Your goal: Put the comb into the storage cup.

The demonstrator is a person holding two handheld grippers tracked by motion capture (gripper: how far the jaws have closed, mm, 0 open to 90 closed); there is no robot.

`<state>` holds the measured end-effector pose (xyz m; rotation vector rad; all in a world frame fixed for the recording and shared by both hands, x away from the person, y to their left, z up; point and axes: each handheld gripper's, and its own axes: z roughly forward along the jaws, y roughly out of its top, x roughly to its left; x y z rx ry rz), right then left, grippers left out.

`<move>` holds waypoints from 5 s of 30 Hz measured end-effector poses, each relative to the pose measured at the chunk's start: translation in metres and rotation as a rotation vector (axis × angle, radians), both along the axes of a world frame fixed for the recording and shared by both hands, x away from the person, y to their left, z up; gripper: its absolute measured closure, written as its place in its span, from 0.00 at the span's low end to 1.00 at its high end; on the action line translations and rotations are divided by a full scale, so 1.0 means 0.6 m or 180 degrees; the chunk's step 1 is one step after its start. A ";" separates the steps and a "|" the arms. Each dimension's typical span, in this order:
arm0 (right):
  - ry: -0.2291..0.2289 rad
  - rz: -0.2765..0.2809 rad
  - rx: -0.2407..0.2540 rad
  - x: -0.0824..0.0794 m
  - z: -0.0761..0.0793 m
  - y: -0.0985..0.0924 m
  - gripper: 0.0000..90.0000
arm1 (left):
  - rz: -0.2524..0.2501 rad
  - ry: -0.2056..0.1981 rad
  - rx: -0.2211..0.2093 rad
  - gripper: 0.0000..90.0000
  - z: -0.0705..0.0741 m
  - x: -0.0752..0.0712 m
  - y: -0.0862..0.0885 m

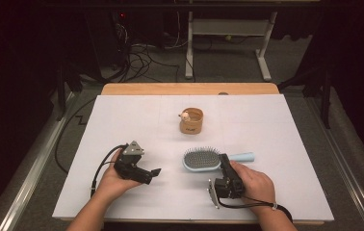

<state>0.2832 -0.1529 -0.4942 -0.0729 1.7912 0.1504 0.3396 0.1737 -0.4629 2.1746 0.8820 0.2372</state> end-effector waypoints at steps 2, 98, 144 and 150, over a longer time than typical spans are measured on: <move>0.0006 0.0010 0.0002 0.001 0.002 0.000 0.86 | 0.0028 -0.0044 0.0015 0.00 -0.001 -0.001 0.002; 0.1705 0.0022 0.4439 0.050 0.104 -0.144 0.87 | 0.0201 -0.0262 -0.0185 0.00 -0.013 -0.021 0.025; 0.1553 0.0208 0.4453 0.126 0.172 -0.074 0.87 | 0.0135 -0.0203 -0.0206 0.00 -0.014 -0.023 0.027; 0.1552 0.0205 0.4451 0.135 0.174 -0.065 0.87 | 0.0127 -0.0196 -0.0198 0.00 -0.015 -0.022 0.027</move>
